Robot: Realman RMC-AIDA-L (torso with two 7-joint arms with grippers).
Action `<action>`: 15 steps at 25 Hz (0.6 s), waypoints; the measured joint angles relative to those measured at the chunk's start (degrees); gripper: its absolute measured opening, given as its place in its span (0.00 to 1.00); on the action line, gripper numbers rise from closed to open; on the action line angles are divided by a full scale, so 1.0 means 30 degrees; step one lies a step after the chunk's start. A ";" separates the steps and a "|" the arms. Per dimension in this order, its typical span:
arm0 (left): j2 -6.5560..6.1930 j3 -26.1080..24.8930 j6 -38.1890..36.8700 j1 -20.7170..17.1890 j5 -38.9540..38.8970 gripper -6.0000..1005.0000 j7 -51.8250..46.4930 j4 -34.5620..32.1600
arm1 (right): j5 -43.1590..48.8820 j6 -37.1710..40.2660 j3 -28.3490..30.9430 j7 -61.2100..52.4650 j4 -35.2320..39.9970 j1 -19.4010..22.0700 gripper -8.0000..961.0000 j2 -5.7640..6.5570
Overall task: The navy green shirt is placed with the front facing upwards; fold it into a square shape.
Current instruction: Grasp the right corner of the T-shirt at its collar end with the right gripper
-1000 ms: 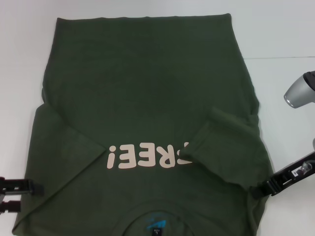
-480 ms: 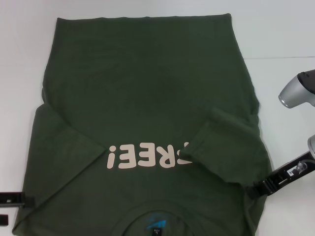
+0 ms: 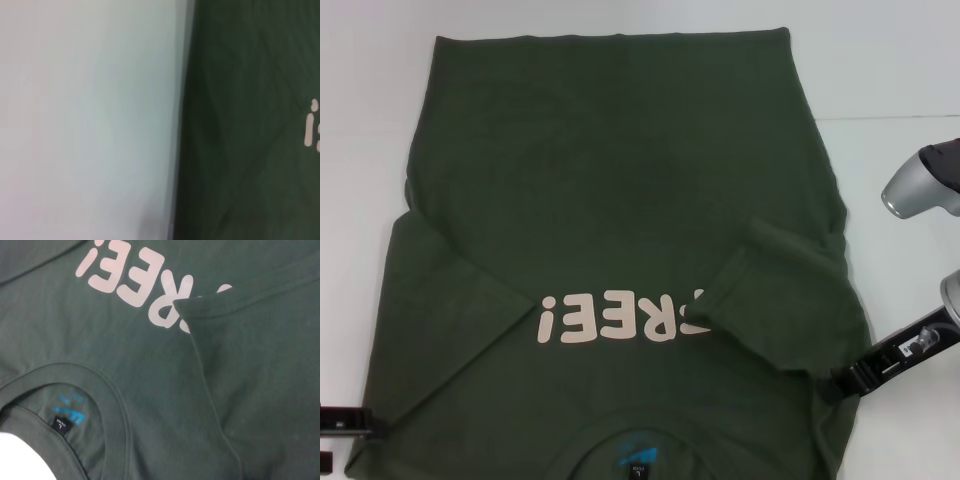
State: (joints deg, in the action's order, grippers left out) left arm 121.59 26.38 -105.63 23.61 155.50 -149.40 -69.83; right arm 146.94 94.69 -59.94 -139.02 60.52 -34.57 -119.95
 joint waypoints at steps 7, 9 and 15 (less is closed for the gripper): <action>0.0014 0.0261 0.0370 0.0088 0.0110 0.90 0.0034 0.0455 | -0.0026 -0.0023 0.0001 -0.0004 -0.0113 -0.0049 0.04 0.0021; 0.0016 0.0282 0.0479 0.0114 0.0111 0.90 0.0037 0.0591 | -0.0029 -0.0024 0.0000 -0.0005 -0.0113 -0.0049 0.04 0.0023; -0.0007 0.0294 0.0666 0.0165 0.0111 0.90 0.0074 0.0872 | -0.0029 -0.0016 0.0000 -0.0006 -0.0113 -0.0083 0.04 0.0025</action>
State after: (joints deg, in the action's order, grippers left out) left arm 121.57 27.26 -103.64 24.11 155.83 -149.18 -67.21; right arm 146.86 94.64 -59.94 -139.04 60.18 -34.82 -119.87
